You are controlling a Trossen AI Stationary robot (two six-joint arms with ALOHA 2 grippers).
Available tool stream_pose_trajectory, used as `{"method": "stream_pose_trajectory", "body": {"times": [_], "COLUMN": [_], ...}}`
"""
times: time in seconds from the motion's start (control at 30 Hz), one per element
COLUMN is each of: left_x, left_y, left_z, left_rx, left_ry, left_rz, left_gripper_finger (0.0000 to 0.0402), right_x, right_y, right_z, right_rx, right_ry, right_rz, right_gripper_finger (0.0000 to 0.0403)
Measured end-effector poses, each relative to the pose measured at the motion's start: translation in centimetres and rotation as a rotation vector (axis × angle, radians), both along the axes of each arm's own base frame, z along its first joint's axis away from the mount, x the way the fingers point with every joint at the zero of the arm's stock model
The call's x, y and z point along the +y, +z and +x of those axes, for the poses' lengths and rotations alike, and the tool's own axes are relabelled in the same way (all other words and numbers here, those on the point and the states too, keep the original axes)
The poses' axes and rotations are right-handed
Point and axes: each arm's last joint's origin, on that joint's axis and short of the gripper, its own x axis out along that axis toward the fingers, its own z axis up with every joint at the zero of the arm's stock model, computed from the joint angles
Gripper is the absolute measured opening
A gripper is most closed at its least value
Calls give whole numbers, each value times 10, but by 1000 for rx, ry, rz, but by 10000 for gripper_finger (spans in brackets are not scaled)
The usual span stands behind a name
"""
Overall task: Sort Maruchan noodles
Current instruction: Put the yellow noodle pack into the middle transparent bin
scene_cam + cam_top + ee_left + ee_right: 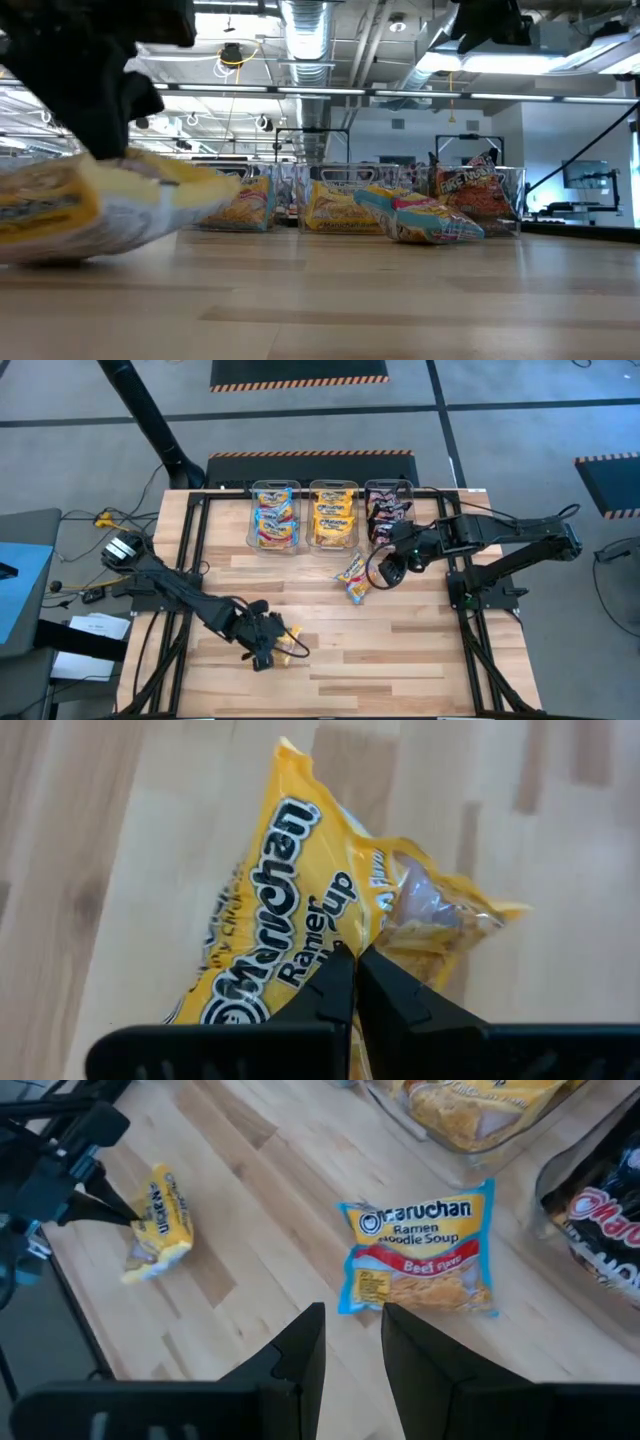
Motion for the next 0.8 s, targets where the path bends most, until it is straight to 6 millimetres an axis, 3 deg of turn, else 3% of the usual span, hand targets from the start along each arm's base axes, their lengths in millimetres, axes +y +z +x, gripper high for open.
{"method": "stream_pose_trajectory", "body": {"times": [0.8], "left_x": [34], "left_y": [17], "left_z": [31], "left_rx": [-182], "left_ry": [-89], "left_rz": [47], "left_gripper_finger": [0], "right_x": [2], "right_y": [3], "right_z": [4], "right_rx": [-61], "right_ry": [-41], "right_rz": [104], "right_gripper_finger": [127]}}
